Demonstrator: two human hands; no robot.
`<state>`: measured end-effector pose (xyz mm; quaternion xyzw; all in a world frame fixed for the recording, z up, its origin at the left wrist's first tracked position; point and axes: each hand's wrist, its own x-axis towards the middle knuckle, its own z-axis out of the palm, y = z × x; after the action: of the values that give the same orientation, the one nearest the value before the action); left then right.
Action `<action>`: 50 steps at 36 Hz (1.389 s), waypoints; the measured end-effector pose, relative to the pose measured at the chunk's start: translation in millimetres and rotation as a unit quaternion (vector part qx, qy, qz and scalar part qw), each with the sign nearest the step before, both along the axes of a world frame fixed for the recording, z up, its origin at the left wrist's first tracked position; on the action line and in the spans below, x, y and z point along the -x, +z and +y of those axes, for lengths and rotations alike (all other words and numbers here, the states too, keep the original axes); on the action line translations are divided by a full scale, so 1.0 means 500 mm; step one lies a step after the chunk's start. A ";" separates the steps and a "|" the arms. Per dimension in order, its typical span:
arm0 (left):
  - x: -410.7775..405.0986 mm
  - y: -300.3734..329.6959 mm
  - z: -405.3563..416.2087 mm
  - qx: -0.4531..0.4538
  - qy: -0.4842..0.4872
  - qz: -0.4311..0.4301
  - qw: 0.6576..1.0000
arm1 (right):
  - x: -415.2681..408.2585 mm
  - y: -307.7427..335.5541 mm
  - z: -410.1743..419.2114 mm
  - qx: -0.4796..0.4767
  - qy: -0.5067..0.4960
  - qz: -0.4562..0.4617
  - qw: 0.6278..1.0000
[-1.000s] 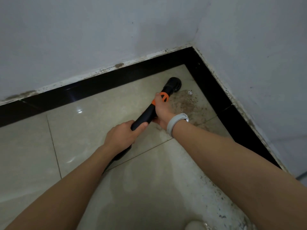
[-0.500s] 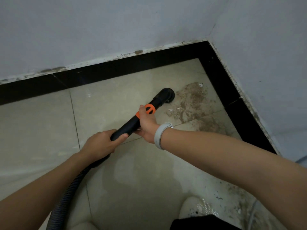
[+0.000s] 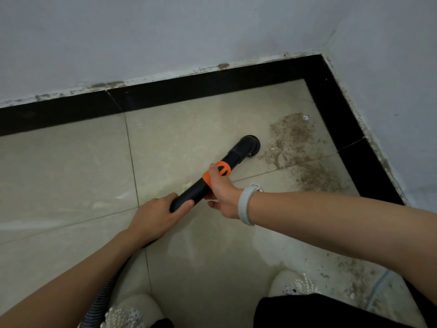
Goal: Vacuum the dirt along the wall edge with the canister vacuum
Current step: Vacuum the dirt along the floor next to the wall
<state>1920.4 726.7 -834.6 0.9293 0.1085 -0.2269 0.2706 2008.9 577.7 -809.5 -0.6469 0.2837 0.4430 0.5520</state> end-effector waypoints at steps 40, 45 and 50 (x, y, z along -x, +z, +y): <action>0.188 0.001 0.178 -0.138 0.169 -0.090 0.972 | 0.019 -0.070 0.067 0.006 0.200 -0.166 0.965; 0.214 0.012 0.189 -0.148 0.156 -0.085 0.973 | 0.015 -0.034 0.168 -0.099 0.034 -0.017 0.994; 0.242 0.025 0.210 -0.174 0.164 -0.075 0.968 | 0.059 -0.039 0.255 -0.090 -0.035 0.010 0.995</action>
<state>1799.5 831.8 -822.0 0.9459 0.2763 -0.0872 0.1459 1979.5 705.2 -828.9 -0.5798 0.2702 0.4535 0.6206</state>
